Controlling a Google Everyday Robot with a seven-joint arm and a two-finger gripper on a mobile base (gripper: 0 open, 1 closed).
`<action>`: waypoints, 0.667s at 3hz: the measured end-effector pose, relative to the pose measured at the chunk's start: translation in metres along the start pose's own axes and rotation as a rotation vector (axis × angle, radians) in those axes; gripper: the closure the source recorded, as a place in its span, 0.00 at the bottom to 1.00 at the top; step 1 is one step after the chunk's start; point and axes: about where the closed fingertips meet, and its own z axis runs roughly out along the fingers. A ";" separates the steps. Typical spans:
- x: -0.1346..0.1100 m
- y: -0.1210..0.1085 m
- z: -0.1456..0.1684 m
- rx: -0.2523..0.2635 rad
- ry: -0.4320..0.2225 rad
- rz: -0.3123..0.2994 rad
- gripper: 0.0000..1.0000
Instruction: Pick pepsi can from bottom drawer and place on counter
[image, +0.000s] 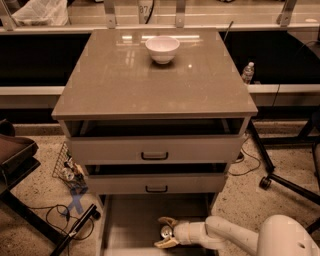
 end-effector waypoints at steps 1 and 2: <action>0.000 0.001 0.002 -0.003 -0.002 0.001 0.72; -0.001 0.003 0.004 -0.006 -0.004 0.002 0.95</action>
Offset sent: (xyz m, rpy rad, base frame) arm -0.0008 0.0019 -0.0002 0.0020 0.0014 0.0023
